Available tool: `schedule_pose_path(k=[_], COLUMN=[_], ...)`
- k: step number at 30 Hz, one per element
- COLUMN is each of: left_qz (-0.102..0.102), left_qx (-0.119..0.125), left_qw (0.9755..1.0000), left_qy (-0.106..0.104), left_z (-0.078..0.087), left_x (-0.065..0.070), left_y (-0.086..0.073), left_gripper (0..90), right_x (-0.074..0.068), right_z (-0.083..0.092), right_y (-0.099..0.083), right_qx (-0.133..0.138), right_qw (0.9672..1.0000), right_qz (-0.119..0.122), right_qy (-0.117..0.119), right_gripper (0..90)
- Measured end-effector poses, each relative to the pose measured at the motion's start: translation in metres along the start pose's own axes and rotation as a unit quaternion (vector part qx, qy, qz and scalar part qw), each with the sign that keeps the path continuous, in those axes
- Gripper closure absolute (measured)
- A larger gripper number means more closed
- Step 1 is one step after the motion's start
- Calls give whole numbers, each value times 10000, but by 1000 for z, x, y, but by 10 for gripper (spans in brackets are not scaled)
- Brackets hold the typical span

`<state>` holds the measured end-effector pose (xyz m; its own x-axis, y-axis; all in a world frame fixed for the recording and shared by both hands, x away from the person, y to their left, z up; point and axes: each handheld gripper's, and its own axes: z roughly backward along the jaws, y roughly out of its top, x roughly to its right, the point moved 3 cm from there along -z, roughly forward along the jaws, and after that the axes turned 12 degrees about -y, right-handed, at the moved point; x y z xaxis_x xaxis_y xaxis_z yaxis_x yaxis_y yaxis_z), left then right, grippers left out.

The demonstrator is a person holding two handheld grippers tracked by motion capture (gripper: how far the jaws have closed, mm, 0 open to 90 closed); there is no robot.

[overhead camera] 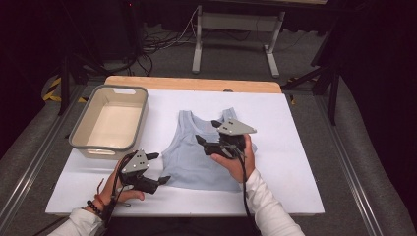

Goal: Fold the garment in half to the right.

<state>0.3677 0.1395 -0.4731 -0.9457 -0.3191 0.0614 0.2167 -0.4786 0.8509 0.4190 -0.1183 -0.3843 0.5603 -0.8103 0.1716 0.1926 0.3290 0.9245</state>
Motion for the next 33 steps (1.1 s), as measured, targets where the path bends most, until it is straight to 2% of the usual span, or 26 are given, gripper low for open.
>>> schedule_pose_path(k=[2, 4, 6, 7, 10, 12, 13, 14, 15, 17, 19, 22, 23, 26, 29, 31, 33], left_qz=[9, 36, 63, 84, 156, 227, 237, 172, 141, 162, 155, 169, 149, 235, 232, 231, 235], left_qx=[-40, -96, -234, -219, -232, -293, -384, -597, -645, -678, -760, -849, -879, -882, -916, -932, -953], left_qw=[10000, 9999, 9995, 9996, 9995, 9993, 9990, 9980, 9978, 9974, 9968, 9958, 9956, 9953, 9949, 9947, 9944], left_qy=[36, 39, 188, 174, 138, 63, 10, -68, -57, -167, -192, -283, -274, -336, -357, -363, -398], left_z=[-1, -3, -5, -5, -5, -8, -9, -13, -13, -14, -15, -20, -21, -24, -27, -28, -29], left_x=[0, 0, -1, -2, -2, -3, -3, -1, -1, 0, 1, 2, 2, 1, 1, 1, 0], left_y=[0, 0, 0, 0, 1, 0, -1, -1, -1, -1, -2, -3, -3, -1, 1, 1, 2], left_gripper=[134, 140, 145, 144, 170, 196, 204, 220, 241, 275, 294, 321, 335, 341, 341, 341, 339], right_x=[-2, -2, -2, -2, -4, -7, -7, -8, -7, -6, -6, -7, -7, -9, -13, -14, -12], right_z=[-10, -24, -40, -50, -68, -83, -90, -97, -108, -118, -129, -143, -150, -164, -174, -178, -183], right_y=[4, 9, 12, 13, 16, 18, 18, 17, 15, 14, 11, 7, 4, -3, -9, -13, -19], right_qx=[-98, -201, -346, -490, -552, -717, -810, -900, -1060, -1132, -1283, -1552, -1706, -1884, -2058, -2153, -2220], right_qw=[9999, 9998, 9994, 9988, 9984, 9971, 9964, 9956, 9938, 9930, 9914, 9876, 9851, 9819, 9786, 9765, 9750], right_qz=[89, 55, 50, 77, 103, 243, 262, 267, 341, 336, 271, 246, 226, 194, 62, 67, -102], right_qy=[35, 38, 30, 54, 42, 11, -13, 37, 5, -31, 6, 13, 43, 1, 63, 7, -61], right_gripper=[286, 296, 303, 321, 367, 380, 392, 401, 415, 426, 427, 421, 416, 448, 439, 426, 416])
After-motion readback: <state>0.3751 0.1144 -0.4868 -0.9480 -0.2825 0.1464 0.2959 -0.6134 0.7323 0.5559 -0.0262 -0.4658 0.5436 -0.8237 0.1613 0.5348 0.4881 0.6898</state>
